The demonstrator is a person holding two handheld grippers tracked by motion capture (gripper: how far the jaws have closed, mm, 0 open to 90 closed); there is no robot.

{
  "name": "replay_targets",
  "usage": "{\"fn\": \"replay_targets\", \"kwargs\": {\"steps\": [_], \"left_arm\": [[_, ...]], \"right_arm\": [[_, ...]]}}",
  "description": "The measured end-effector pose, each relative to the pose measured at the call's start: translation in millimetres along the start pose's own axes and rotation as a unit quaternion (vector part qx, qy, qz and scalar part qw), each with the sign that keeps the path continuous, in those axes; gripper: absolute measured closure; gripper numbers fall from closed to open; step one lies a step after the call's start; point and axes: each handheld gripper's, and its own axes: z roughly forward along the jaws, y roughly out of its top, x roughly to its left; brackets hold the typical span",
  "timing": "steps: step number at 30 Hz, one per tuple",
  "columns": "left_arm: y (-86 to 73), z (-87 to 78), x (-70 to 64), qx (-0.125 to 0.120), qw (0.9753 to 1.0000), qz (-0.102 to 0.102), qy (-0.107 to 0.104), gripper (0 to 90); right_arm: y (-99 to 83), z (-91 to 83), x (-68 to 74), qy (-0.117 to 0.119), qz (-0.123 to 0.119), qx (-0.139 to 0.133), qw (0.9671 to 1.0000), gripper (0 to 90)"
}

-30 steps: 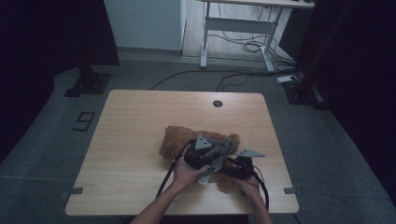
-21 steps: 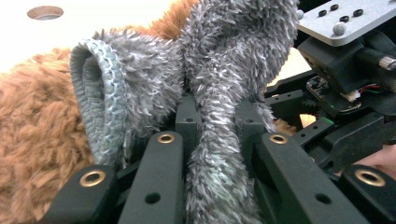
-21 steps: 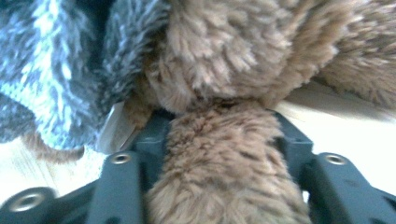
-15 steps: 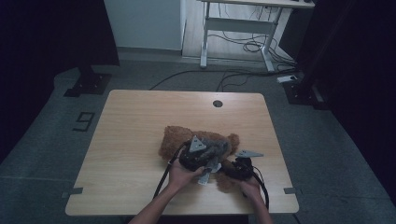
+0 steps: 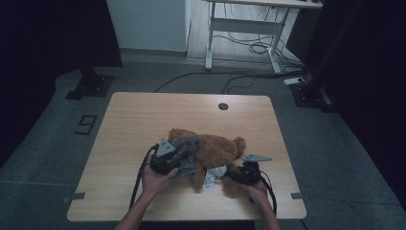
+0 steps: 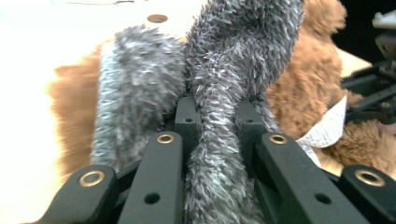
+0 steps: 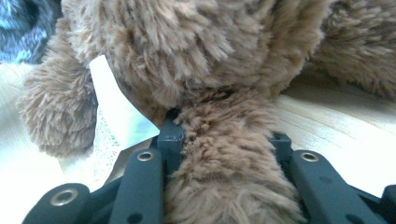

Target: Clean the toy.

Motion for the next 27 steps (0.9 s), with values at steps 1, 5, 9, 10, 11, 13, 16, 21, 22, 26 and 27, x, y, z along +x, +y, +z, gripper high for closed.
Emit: {"fn": "replay_targets", "kwargs": {"steps": [1,5,9,10,11,13,16,21,22,26,27], "left_arm": [[-0.3,-4.0,5.2,-0.003,1.0000,-0.003,0.006,76.3],[-3.9,-12.9,26.9,-0.002,0.9993,-0.031,0.020,76.0],[-16.8,-9.3,42.7,0.014,0.9981,-0.053,0.028,75.8],[-23.0,-7.9,49.2,0.022,0.9971,-0.063,0.036,75.8],[-23.0,-7.9,49.2,0.022,0.9971,-0.063,0.036,75.8],[-34.2,-4.5,59.7,0.038,0.9949,-0.087,0.034,75.8],[-37.4,-6.5,63.0,0.033,0.9938,-0.105,0.016,75.9],[-23.8,-21.6,52.4,0.000,0.9961,-0.088,0.001,76.0],[-18.2,-24.6,46.2,-0.007,0.9968,-0.079,-0.008,76.0],[-3.3,-22.0,21.7,-0.017,0.9980,-0.051,-0.033,75.9],[-0.1,-18.1,14.1,-0.016,0.9980,-0.045,-0.042,75.9]], "right_arm": [[0.0,-0.1,-0.3,0.001,0.001,0.000,1.0000,61.6],[-0.1,-0.3,-0.4,0.001,0.000,0.001,1.0000,61.5],[-0.1,-0.4,-0.5,0.002,-0.001,0.001,1.0000,61.3],[-0.2,-0.7,-0.7,0.002,-0.001,0.002,1.0000,61.3],[-0.2,-0.7,-0.7,0.002,-0.001,0.002,1.0000,61.3],[-0.3,-1.2,-1.4,0.002,0.001,0.005,1.0000,61.3],[-0.2,-1.3,-1.5,0.001,0.000,0.006,1.0000,61.3],[-0.2,-1.3,-1.9,0.001,0.001,0.005,1.0000,61.3],[-0.2,-1.3,-1.9,0.001,0.001,0.005,1.0000,61.3],[-0.3,-1.2,-1.5,0.000,0.001,0.005,1.0000,61.3],[-0.3,-1.2,-1.5,0.000,0.001,0.005,1.0000,61.3]]}}
